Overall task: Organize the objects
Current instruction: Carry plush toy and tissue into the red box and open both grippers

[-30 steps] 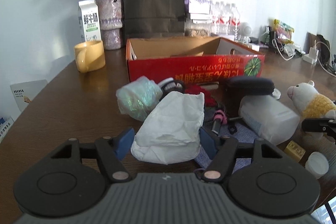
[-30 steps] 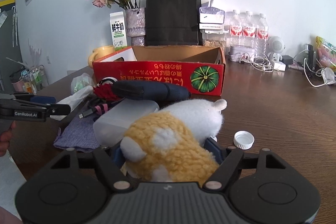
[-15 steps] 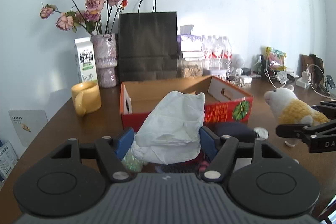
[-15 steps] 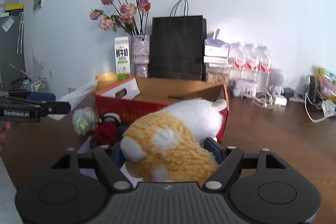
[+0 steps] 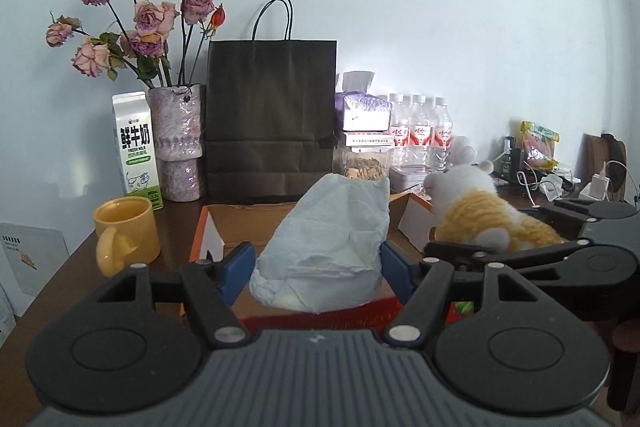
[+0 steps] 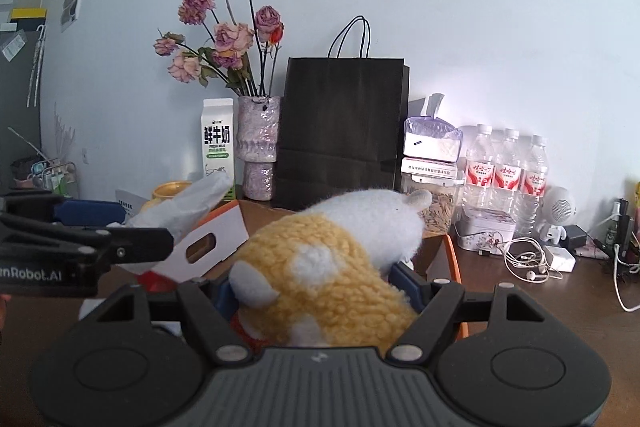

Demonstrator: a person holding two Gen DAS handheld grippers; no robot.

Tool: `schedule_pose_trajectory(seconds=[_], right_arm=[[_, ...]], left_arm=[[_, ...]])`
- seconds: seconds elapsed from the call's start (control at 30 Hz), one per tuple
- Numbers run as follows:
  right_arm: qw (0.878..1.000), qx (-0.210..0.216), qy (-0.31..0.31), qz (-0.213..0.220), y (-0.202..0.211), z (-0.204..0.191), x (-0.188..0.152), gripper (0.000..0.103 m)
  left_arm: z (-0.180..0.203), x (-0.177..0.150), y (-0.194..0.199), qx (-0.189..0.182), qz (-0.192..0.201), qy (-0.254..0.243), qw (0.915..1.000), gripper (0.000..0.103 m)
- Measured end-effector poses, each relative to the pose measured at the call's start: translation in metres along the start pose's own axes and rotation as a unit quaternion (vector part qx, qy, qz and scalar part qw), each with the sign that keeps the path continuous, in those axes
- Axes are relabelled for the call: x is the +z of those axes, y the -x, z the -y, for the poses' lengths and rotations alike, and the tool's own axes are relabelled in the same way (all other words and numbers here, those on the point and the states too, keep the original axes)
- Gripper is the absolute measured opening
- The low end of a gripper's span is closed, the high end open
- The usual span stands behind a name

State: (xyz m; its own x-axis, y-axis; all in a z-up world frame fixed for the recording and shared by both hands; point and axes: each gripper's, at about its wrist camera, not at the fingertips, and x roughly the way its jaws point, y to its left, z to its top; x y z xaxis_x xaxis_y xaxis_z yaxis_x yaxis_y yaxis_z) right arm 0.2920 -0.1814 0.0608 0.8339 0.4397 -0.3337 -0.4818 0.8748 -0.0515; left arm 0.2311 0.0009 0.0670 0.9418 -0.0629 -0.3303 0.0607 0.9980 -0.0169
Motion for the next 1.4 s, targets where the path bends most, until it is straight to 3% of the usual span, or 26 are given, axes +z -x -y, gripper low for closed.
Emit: schedule_pose_trajectory(seconds=[0.37,0.6,0.7,0.77,0.8,1.4], right_arm=[[0.997,-0.021,-0.044,-0.065,-0.098,0.029,-0.001,0.075],[0.995,-0.024,-0.050,-0.088,-0.117,0.035,-0.015,0.075],[0.994,-0.023,-0.051,-0.097,-0.120,0.036,-0.018,0.079],[0.993,-0.029,-0.049,-0.101,-0.121,0.036,-0.019,0.092],[0.993,-0.034,-0.049,-0.100,-0.120,0.036,-0.019,0.100],[0.994,-0.043,-0.042,-0.086,-0.106,0.033,-0.012,0.103]], left_arm=[[-0.010,0.017,-0.089,0.026,-0.033,0.026,0.9988,0.070],[-0.022,0.006,-0.116,0.029,-0.066,0.040,0.9966,0.070],[-0.022,0.005,-0.116,0.029,-0.068,0.039,0.9965,0.079],[-0.022,0.005,-0.115,0.032,-0.066,0.042,0.9964,0.101],[-0.022,0.005,-0.114,0.035,-0.064,0.043,0.9964,0.103],[-0.017,0.010,-0.101,0.043,-0.055,0.043,0.9967,0.103]])
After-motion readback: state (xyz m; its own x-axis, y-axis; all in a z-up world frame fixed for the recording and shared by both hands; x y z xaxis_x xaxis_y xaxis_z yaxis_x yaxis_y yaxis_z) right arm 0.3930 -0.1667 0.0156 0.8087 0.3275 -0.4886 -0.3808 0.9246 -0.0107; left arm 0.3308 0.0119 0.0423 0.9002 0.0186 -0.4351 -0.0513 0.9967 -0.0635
